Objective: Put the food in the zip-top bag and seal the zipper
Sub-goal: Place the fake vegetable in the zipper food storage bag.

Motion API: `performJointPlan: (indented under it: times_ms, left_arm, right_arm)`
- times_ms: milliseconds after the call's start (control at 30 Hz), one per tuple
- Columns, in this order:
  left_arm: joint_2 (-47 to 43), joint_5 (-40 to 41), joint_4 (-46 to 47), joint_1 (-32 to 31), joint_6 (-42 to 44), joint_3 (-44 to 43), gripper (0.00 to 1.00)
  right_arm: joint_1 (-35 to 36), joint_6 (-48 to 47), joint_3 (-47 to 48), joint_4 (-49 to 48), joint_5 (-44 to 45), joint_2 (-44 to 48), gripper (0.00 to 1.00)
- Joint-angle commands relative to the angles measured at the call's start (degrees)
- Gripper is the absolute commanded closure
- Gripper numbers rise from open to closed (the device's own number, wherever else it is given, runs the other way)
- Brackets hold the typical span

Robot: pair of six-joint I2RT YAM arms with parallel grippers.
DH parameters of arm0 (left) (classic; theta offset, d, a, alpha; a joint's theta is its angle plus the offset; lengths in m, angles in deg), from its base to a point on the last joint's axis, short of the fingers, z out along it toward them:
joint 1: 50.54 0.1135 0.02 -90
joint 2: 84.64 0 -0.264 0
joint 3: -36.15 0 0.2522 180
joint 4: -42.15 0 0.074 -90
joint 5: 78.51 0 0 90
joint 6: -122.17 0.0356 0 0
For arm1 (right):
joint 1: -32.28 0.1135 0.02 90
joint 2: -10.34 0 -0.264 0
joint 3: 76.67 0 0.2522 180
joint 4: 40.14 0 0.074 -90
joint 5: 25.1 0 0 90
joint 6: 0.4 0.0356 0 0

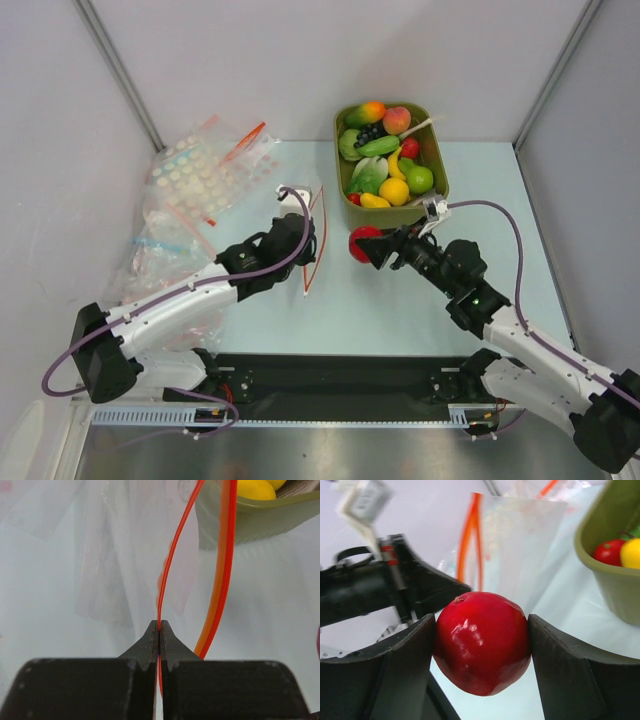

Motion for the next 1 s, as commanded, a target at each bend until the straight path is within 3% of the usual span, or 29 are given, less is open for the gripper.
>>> performJointPlan:
  times_ms: [0, 233, 600, 967]
  left_arm:
    - [1.1, -3.2, 2.7, -0.3, 1.1, -0.3, 1.0]
    - [1.1, -6.4, 4.2, -0.3, 1.6, 0.3, 1.0]
    - [1.9, -11.1, 7.4, -0.9, 1.8, 1.4, 1.0]
    - [2.0, -9.0, 7.8, -3.7, 3.0, 1.0, 1.0]
  right_arm:
    - [2.7, -3.1, -0.3, -5.2, -0.2, 1.1, 0.78]
    - [5.2, -4.0, -1.1, -10.4, -4.4, -4.2, 0.78]
    - [6.5, -4.1, -3.2, -14.0, -3.1, -4.0, 0.78]
    - [6.6, -0.1, -2.3, -13.3, 2.7, -9.5, 0.81]
